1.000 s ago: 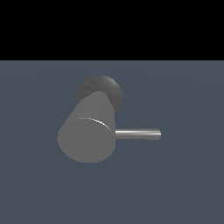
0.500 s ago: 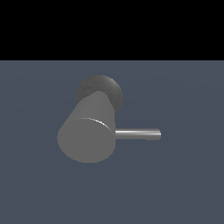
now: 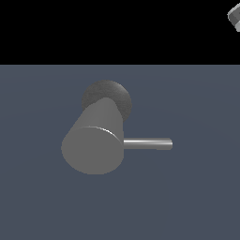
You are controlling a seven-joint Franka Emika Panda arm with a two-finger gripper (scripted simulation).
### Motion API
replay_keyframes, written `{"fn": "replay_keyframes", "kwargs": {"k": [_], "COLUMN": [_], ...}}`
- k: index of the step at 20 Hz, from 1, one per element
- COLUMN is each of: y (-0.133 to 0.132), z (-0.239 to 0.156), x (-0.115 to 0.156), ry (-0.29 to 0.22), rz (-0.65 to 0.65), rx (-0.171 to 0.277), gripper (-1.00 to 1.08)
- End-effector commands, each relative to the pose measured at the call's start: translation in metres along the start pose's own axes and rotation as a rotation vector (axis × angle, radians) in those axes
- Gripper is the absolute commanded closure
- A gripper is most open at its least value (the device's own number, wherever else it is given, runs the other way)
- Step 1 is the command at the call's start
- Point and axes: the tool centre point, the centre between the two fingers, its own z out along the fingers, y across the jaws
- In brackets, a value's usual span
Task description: Turn on the faucet by rotating a designated handle.
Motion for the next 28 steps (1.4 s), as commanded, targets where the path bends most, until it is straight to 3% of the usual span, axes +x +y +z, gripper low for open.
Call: {"fn": "replay_keyframes", "kwargs": {"k": [1, 12, 28], "y": [0.011, 0.054, 0.104], "z": [0.004, 0.026, 0.064], "x": [0.009, 0.037, 0.058], "ry": [0.003, 0.011, 0.022], "rz": [0.063, 0.295, 0.572], "rx": [0.058, 0.277, 0.546], "gripper": [1.08, 1.08, 1.08]}}
